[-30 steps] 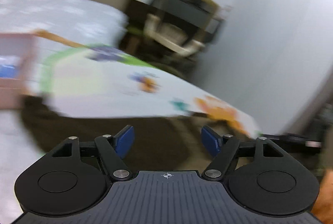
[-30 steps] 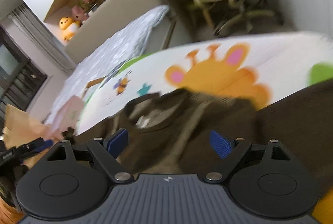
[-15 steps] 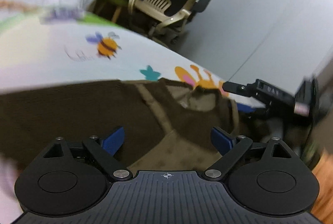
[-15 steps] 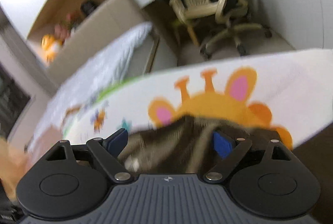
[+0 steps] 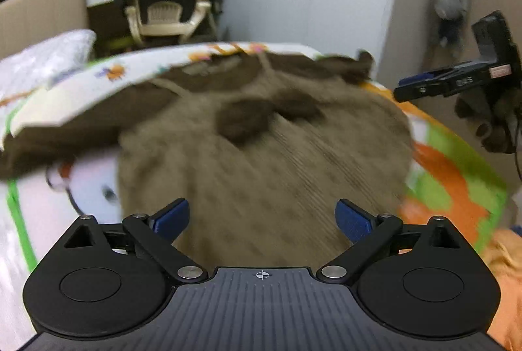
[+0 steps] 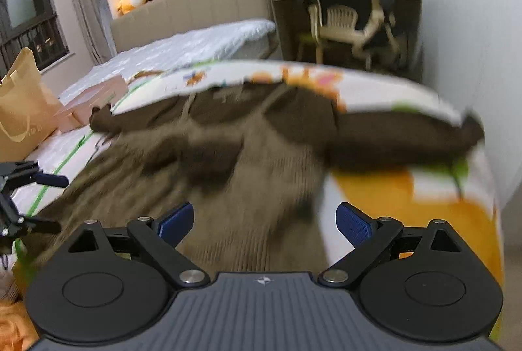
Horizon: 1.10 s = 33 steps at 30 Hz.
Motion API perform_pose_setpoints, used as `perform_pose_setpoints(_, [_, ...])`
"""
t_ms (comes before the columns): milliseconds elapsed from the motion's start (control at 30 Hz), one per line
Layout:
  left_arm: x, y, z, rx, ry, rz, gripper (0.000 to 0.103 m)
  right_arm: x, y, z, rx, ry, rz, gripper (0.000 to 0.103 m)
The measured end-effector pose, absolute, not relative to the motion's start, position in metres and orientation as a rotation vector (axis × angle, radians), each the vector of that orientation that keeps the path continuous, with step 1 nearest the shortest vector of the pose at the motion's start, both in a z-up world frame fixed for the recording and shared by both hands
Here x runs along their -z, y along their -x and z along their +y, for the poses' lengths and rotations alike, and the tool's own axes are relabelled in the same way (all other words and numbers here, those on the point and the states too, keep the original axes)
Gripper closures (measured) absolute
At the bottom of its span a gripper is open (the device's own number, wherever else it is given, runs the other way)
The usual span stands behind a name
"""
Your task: Fold clothes
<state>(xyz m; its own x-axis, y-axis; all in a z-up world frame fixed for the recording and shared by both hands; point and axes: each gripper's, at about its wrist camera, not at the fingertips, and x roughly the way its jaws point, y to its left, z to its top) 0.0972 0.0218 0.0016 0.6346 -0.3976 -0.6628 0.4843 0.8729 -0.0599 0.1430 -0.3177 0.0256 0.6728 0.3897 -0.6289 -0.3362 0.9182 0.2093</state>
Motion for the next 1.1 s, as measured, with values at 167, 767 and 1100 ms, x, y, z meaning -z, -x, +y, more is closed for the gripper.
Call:
perform_pose_setpoints(167, [0.014,-0.060,-0.027,0.547,-0.295,0.652,0.004,-0.012,-0.125,-0.323,-0.349,-0.073,0.708,0.008])
perform_pose_setpoints(767, [-0.048,-0.129,-0.092,0.500,-0.407,0.430,0.093,-0.010,-0.051,-0.269,-0.321,0.476,0.514,0.008])
perform_pose_setpoints(1100, [-0.070,-0.128,-0.061,0.519,-0.237,0.442,0.082,-0.009,-0.140,-0.254,-0.268,0.392,0.551,0.078])
